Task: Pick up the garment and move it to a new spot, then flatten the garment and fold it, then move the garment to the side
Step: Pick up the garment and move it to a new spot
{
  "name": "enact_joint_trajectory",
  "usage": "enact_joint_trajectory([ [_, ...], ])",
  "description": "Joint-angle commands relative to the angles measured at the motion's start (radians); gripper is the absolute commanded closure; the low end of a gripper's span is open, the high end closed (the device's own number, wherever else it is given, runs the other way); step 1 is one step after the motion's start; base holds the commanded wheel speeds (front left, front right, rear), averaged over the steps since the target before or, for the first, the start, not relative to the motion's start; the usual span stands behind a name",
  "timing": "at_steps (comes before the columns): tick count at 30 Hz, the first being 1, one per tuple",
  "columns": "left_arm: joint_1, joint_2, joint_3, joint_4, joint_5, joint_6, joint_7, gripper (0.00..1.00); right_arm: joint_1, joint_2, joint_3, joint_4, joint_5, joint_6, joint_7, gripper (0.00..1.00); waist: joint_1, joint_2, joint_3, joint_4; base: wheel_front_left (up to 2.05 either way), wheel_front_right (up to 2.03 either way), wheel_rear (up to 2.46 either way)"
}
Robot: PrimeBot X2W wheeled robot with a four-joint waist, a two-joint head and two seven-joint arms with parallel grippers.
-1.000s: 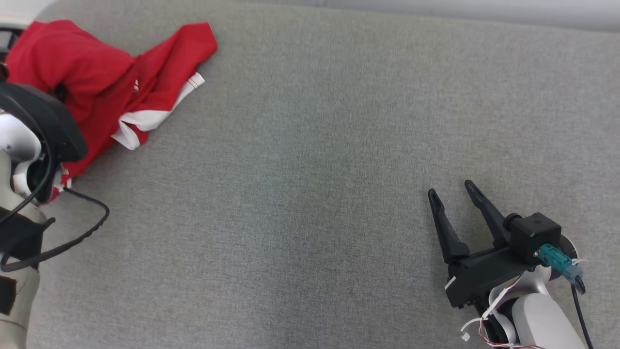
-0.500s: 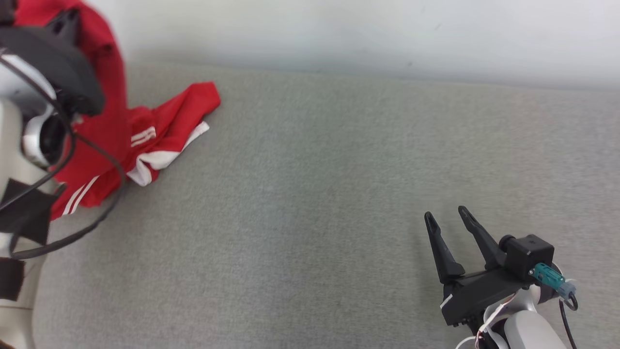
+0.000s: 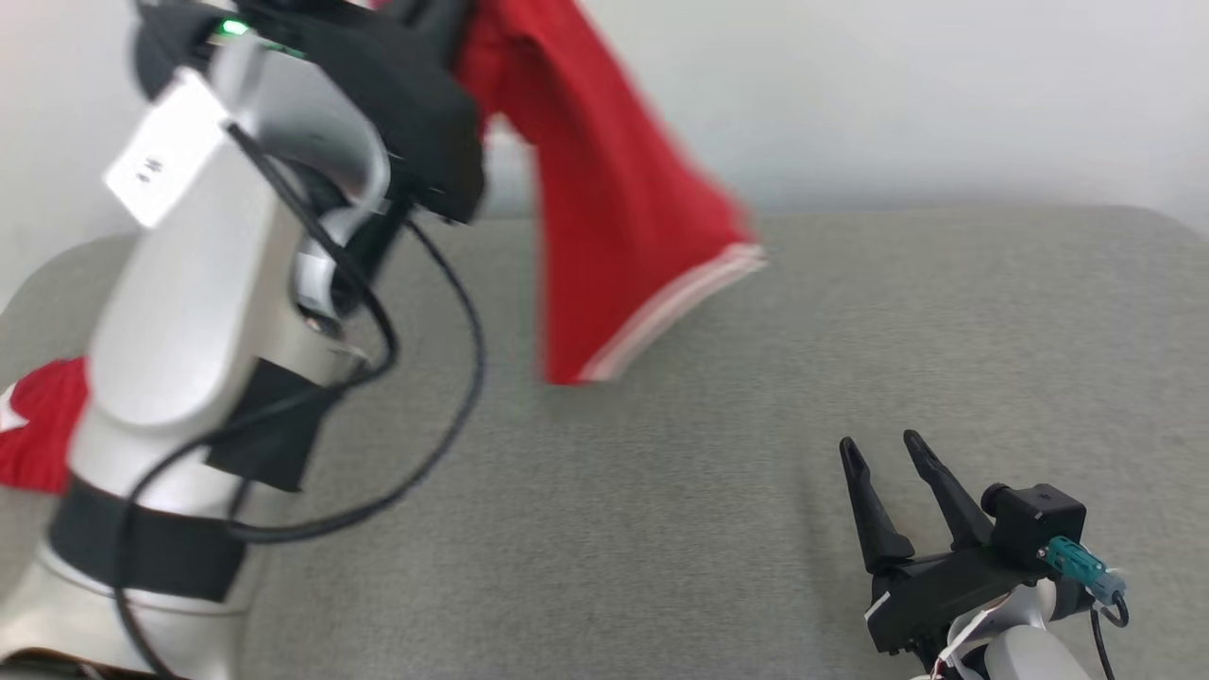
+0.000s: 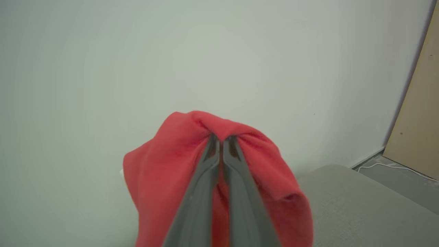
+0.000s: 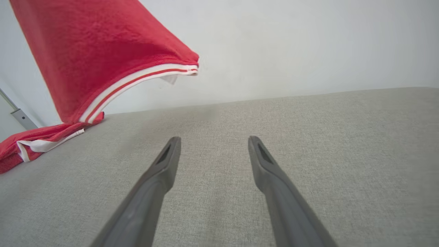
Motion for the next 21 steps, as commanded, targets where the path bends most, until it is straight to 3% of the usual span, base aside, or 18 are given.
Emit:
enact_joint_trajectory([
  [1, 0.03, -0.023, -0.014, -0.006, -0.027, 0.002, -0.009, 1.0, -0.001, -0.005, -0.004, 0.008, 0.006, 0.0, -0.008, 0.0, 0.0002, 0.0, -0.032, -0.058, 0.0, 0.0, 0.0],
  [11, 0.091, -0.069, -0.134, 0.002, -0.093, 0.016, -0.037, 1.0, -0.004, -0.005, -0.016, 0.026, 0.0, 0.0, -0.018, 0.0, 0.0002, 0.0, -0.035, -0.164, 0.0, 0.0, 0.0],
  [17, 0.173, -0.066, -0.189, 0.046, -0.113, 0.042, -0.041, 1.0, -0.007, -0.005, -0.011, 0.03, 0.015, 0.0, -0.025, 0.0, 0.0002, 0.0, -0.02, -0.197, 0.0, 0.0, 0.0],
  [21, 0.248, -0.027, -0.194, 0.07, -0.101, 0.068, -0.058, 1.0, 0.003, -0.005, -0.024, 0.037, 0.018, 0.0, -0.029, 0.0, 0.0002, 0.0, -0.012, -0.185, 0.0, 0.0, 0.0],
])
